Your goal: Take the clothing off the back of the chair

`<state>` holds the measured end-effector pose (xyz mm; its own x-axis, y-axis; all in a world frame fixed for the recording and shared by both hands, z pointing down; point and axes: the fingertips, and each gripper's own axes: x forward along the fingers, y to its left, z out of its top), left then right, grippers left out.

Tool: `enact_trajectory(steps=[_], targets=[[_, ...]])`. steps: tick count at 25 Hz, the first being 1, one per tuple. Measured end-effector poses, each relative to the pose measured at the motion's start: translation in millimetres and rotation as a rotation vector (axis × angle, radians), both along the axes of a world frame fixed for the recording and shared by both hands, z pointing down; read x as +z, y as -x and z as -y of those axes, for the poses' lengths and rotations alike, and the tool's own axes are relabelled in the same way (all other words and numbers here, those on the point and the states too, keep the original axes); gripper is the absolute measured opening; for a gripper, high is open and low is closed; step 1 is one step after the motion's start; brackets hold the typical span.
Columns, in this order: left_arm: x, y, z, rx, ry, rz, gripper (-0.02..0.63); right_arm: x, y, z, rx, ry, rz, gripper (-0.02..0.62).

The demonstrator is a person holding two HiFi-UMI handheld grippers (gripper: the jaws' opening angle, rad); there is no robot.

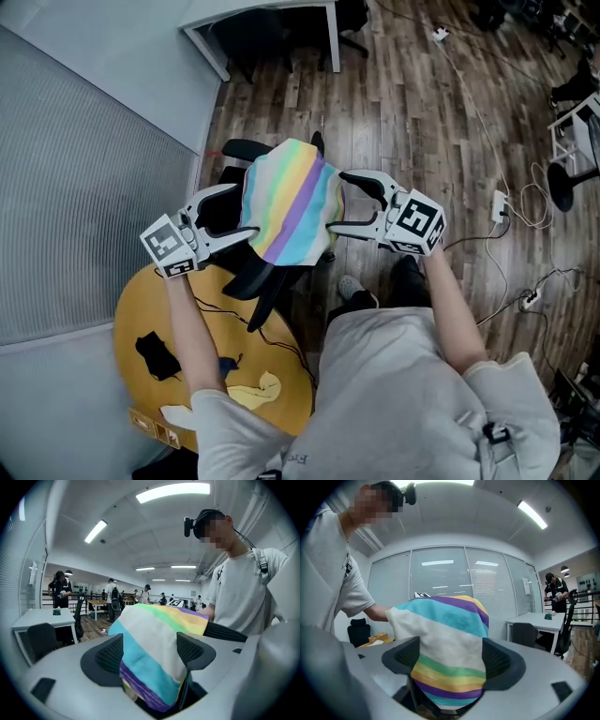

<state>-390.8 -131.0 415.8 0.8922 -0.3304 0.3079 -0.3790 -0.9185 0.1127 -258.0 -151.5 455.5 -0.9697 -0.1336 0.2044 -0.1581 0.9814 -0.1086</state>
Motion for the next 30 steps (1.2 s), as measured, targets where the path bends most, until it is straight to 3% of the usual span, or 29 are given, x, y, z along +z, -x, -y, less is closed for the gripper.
enact_trajectory(steps=[10,15,19,24,30], targets=[[16.5,-20.9,12.9,0.223,0.115,0.008,0.364,2.5,20.0,-1.4,-0.087,0.08,0.054,0.391],[19.8,-28.8,14.5,0.336,0.176,0.017,0.362,1.5,23.5,-3.8,-0.065,0.106,0.102,0.39],[21.1,-33.2,14.8,0.408,0.206,0.019,0.362,1.5,22.6,-8.3,-0.062,0.14,0.155,0.346],[20.8,-34.6,12.3,0.414,0.199,0.011,0.343,0.2,23.7,-16.4,-0.09,0.153,0.17,0.282],[13.9,-35.4,6.3,0.353,0.186,-0.018,0.226,-3.5,22.2,-20.6,-0.095,0.18,0.183,0.228]])
